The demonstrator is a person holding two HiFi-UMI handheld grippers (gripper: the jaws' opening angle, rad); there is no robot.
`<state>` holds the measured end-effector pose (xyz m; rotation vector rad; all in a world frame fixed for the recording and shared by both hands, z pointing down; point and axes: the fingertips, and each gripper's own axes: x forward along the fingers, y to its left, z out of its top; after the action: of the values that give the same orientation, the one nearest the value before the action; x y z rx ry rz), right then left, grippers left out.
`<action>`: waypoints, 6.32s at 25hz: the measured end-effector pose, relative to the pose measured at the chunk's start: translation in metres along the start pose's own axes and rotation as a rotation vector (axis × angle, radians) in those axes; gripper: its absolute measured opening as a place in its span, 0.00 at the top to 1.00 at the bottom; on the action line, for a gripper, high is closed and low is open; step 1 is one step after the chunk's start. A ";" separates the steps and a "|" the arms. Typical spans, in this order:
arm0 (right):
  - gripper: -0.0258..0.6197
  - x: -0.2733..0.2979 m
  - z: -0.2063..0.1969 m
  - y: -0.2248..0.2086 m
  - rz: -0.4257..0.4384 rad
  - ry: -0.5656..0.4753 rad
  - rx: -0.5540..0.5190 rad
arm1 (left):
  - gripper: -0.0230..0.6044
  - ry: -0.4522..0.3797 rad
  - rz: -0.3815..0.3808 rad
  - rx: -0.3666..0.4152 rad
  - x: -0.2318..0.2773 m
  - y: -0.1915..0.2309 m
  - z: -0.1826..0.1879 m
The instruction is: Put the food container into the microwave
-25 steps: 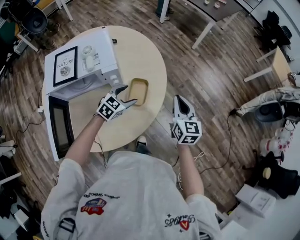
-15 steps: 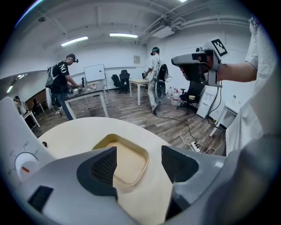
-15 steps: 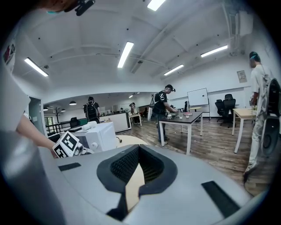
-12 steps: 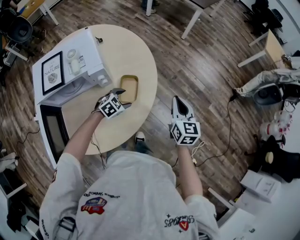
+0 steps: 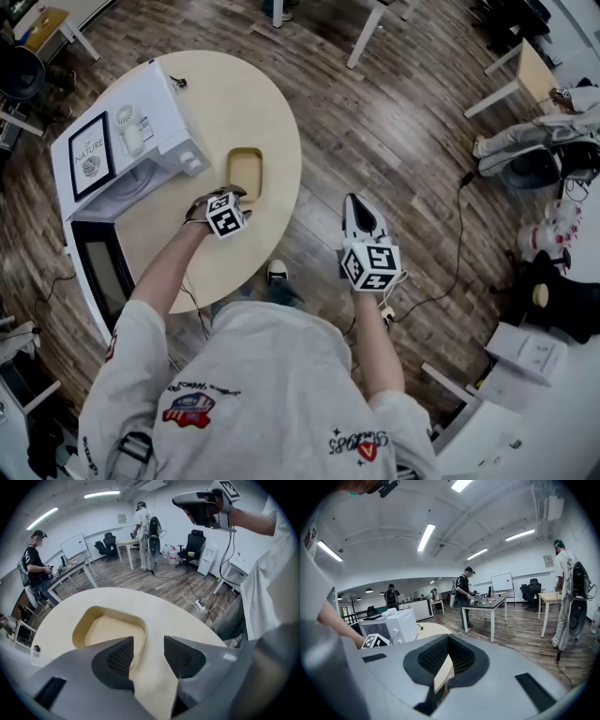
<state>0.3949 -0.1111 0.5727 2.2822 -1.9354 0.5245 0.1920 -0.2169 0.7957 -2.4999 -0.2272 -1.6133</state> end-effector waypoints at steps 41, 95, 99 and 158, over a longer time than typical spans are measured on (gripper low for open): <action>0.96 0.011 0.019 0.040 0.101 -0.041 -0.005 | 0.94 -0.309 0.189 -0.184 -0.071 0.014 0.061; 0.96 0.051 0.048 0.345 0.754 -0.014 -0.191 | 0.94 -0.329 0.633 -0.757 -0.287 -0.064 -0.185; 0.96 0.060 0.044 0.346 0.748 0.000 -0.186 | 0.94 -0.296 0.617 -0.743 -0.285 -0.056 -0.196; 0.96 0.106 0.007 0.238 0.444 0.103 -0.118 | 0.94 0.231 0.593 -0.333 -0.197 0.113 -0.288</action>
<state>0.1791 -0.2565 0.5673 1.7186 -2.3543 0.5360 -0.1205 -0.3970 0.7272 -2.2306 0.7904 -1.7376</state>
